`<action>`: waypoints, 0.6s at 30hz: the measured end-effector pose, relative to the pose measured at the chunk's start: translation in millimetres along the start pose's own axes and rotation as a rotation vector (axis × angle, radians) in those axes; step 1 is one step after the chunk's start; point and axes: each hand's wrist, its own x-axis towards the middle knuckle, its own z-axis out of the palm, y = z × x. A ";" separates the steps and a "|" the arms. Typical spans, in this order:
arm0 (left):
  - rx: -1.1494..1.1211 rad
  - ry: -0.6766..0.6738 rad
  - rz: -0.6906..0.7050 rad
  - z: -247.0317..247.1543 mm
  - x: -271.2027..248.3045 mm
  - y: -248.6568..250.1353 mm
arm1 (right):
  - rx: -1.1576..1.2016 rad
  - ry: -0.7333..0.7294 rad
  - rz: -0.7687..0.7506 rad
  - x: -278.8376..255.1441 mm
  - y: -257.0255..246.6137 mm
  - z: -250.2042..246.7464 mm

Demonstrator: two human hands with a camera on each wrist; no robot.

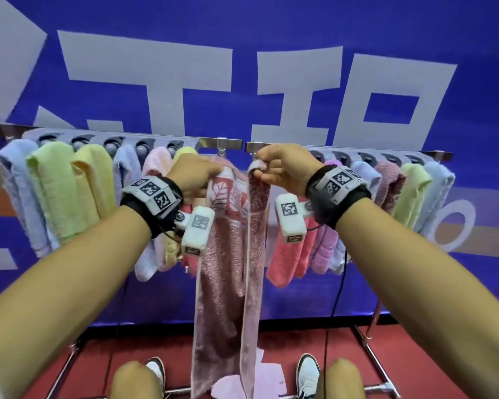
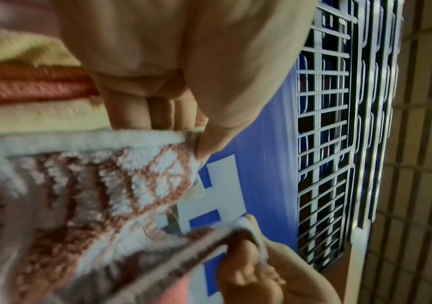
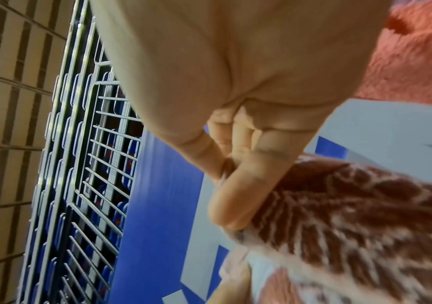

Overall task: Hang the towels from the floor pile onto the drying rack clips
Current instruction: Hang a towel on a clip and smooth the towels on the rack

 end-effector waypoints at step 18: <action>-0.047 -0.109 0.109 20.2 -12.9 -11.1 | -0.905 0.059 -0.425 7.5 28.2 -11.8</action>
